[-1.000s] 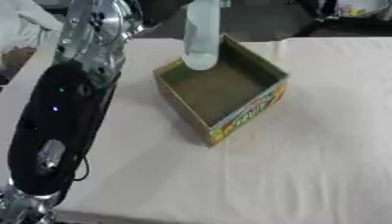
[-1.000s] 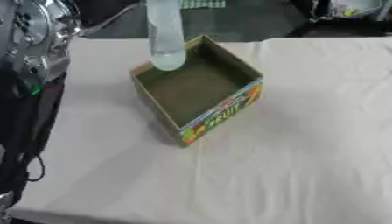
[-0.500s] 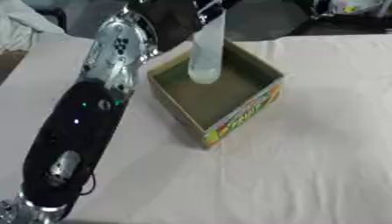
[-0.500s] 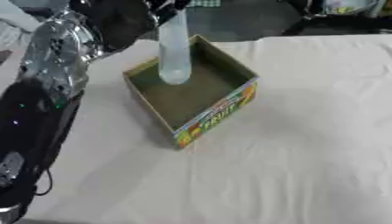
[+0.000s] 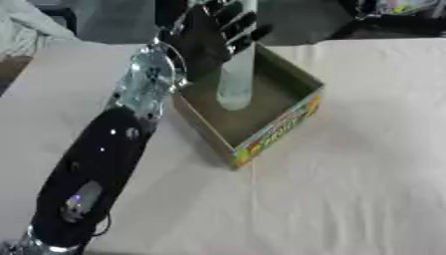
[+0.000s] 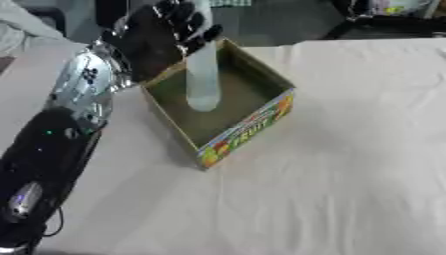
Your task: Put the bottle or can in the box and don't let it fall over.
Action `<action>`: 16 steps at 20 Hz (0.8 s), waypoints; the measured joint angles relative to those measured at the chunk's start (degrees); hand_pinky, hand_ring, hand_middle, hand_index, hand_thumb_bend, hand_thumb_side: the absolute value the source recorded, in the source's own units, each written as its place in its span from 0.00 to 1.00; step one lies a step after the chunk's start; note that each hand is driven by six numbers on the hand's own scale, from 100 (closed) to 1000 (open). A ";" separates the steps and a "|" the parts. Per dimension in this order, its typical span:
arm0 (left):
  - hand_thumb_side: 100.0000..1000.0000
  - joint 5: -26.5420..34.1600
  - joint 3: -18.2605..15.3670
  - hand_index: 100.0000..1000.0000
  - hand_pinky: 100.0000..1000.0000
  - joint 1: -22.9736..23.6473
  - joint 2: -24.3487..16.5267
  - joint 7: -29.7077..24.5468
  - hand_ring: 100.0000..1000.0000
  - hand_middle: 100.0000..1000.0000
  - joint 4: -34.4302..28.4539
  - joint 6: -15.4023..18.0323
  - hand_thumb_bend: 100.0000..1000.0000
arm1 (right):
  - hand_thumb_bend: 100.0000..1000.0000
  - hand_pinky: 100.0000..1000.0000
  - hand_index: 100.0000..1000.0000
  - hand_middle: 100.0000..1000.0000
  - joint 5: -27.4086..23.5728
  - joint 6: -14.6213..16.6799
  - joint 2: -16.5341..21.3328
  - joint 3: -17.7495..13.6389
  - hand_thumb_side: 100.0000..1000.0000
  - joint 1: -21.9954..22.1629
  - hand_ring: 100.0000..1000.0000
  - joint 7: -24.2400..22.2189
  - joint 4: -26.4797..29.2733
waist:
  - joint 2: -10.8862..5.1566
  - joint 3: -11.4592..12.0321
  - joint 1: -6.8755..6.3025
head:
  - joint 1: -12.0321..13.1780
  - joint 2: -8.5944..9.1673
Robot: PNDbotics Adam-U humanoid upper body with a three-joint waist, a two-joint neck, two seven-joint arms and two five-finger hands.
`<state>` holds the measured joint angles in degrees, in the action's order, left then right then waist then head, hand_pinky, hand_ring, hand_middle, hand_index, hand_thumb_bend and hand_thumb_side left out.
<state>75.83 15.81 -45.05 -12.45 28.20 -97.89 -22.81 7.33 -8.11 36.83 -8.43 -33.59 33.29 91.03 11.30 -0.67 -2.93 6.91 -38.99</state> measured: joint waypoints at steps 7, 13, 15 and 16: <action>0.68 -1.55 0.29 0.85 0.54 1.80 0.43 -2.26 0.29 0.12 4.16 1.05 0.66 | 0.00 0.77 0.82 0.59 -0.01 0.02 -0.15 -0.02 0.74 0.01 0.68 0.04 0.00 | 0.00 0.36 0.18 | -0.28 0.08; 0.67 -2.06 0.46 0.84 0.54 3.28 0.43 -3.03 0.28 0.12 6.55 1.60 0.67 | 0.00 0.77 0.82 0.59 -0.01 0.04 -0.25 -0.05 0.74 0.04 0.68 0.07 0.00 | 0.00 0.56 0.27 | -0.52 0.10; 0.67 -2.22 0.58 0.85 0.54 3.77 0.43 -3.07 0.27 0.12 7.08 1.59 0.67 | 0.00 0.77 0.82 0.59 -0.01 0.07 -0.25 -0.05 0.74 0.07 0.68 0.10 0.00 | 0.00 0.68 0.36 | -0.53 0.11; 0.66 -2.25 0.58 0.85 0.54 4.04 0.43 -3.07 0.27 0.12 7.35 1.59 0.67 | 0.00 0.77 0.82 0.59 -0.01 0.09 -0.25 -0.07 0.74 0.10 0.69 0.13 0.00 | 0.00 0.74 0.41 | -0.54 0.11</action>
<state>73.58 16.39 -41.01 -12.02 25.13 -90.54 -21.22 7.32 -8.01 36.58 -8.50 -33.48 33.42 91.03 11.31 0.08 -2.52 6.37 -38.88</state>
